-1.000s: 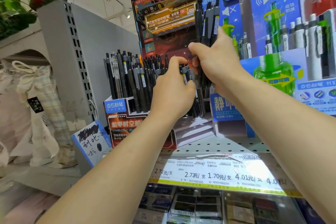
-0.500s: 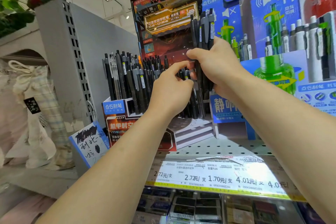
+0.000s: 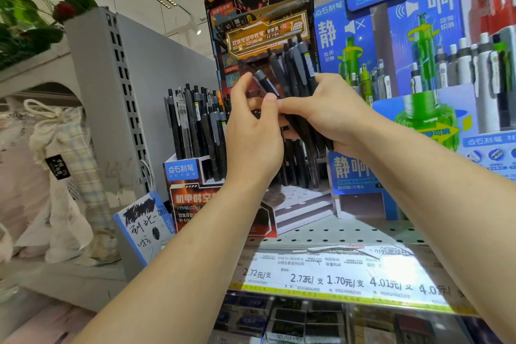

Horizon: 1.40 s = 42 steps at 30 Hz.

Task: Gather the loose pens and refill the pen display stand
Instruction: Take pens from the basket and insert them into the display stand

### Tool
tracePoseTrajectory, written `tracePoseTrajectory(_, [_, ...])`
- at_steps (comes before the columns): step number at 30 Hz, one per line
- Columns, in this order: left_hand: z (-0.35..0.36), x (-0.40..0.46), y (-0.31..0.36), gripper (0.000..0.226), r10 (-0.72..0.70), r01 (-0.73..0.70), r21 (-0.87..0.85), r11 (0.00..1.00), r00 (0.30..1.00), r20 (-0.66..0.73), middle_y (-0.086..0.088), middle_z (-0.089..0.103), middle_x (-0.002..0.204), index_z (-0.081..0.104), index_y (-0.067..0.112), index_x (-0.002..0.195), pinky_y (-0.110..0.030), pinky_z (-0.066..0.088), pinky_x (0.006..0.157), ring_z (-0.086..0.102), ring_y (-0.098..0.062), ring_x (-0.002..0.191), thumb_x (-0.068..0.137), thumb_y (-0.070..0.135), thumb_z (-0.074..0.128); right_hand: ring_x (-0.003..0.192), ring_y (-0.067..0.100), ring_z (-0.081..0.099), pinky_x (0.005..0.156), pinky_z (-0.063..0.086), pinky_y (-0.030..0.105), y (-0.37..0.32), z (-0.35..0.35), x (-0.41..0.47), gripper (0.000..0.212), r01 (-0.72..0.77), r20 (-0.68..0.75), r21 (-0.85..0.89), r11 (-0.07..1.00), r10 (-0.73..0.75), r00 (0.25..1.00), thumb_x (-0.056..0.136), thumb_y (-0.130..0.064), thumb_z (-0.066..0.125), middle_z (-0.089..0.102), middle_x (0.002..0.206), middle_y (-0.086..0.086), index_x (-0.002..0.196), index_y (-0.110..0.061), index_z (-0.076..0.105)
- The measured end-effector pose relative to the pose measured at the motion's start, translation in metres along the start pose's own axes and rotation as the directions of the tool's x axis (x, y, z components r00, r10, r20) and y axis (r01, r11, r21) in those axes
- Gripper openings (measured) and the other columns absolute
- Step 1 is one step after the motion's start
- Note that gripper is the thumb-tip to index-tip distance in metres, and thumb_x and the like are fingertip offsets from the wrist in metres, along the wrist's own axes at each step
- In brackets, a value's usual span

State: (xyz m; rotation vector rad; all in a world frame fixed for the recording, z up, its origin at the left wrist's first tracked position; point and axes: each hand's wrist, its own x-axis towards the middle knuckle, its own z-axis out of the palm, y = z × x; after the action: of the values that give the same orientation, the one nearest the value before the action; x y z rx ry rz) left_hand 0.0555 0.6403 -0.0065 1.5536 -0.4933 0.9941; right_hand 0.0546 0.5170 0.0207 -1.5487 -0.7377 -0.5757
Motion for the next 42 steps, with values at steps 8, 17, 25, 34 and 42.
tracePoseTrajectory(8, [-0.005,-0.006,0.004,0.041,0.136,-0.150,-0.087,0.985,0.980,-0.145,0.003,0.064,0.087,0.045,0.038,0.134,-0.049,0.060,0.078,0.068,-0.018,0.083,0.101,0.017,0.053,0.090,0.025,0.077,0.074,0.064,0.041,-0.001,-0.001,-0.001,0.010,-0.028,0.175,0.036,0.999,0.021,0.984,0.096,-0.011,0.068,0.079,0.096,0.009,0.104,-0.015,0.072])
tracePoseTrajectory(17, [-0.037,-0.005,0.004,0.039,0.480,-0.434,0.319,0.843,0.874,-0.079,0.017,0.060,0.086,0.051,0.026,0.134,-0.009,0.040,0.067,0.058,0.002,0.074,0.096,0.018,0.059,0.055,0.019,0.059,0.051,0.051,0.030,-0.002,0.002,0.005,0.013,-0.070,-0.055,0.258,0.964,0.087,0.995,0.098,-0.002,0.058,0.062,0.064,0.003,0.110,-0.007,0.056])
tracePoseTrajectory(25, [-0.045,-0.026,-0.009,0.038,0.507,-0.519,0.523,0.675,0.842,0.181,0.020,0.056,0.077,0.056,0.027,0.129,-0.042,0.059,0.072,0.068,-0.010,0.071,0.093,0.023,0.065,0.053,0.018,0.058,0.051,0.053,0.030,-0.001,0.003,0.003,0.012,-0.063,-0.046,0.220,0.973,0.075,0.996,0.098,-0.004,0.059,0.062,0.068,0.005,0.108,-0.009,0.058])
tracePoseTrajectory(34, [-0.042,-0.023,-0.008,0.026,0.409,-0.425,0.498,0.756,0.901,0.147,0.014,0.065,0.065,0.058,0.034,0.123,-0.045,0.058,0.072,0.069,-0.013,0.064,0.098,0.028,0.059,0.054,0.017,0.060,0.053,0.054,0.031,0.000,0.003,0.005,0.011,-0.063,-0.039,0.217,0.974,0.073,0.997,0.098,-0.004,0.060,0.063,0.067,0.003,0.106,-0.010,0.058])
tracePoseTrajectory(42, [-0.047,-0.013,0.002,0.028,0.356,-0.384,0.573,0.724,0.920,0.166,0.010,0.068,0.069,0.061,0.027,0.128,-0.045,0.057,0.079,0.068,-0.015,0.066,0.099,0.026,0.059,0.055,0.019,0.058,0.053,0.053,0.032,-0.001,0.003,0.004,0.013,-0.068,-0.023,0.228,0.971,0.075,0.997,0.098,-0.003,0.060,0.062,0.072,0.006,0.109,-0.009,0.058])
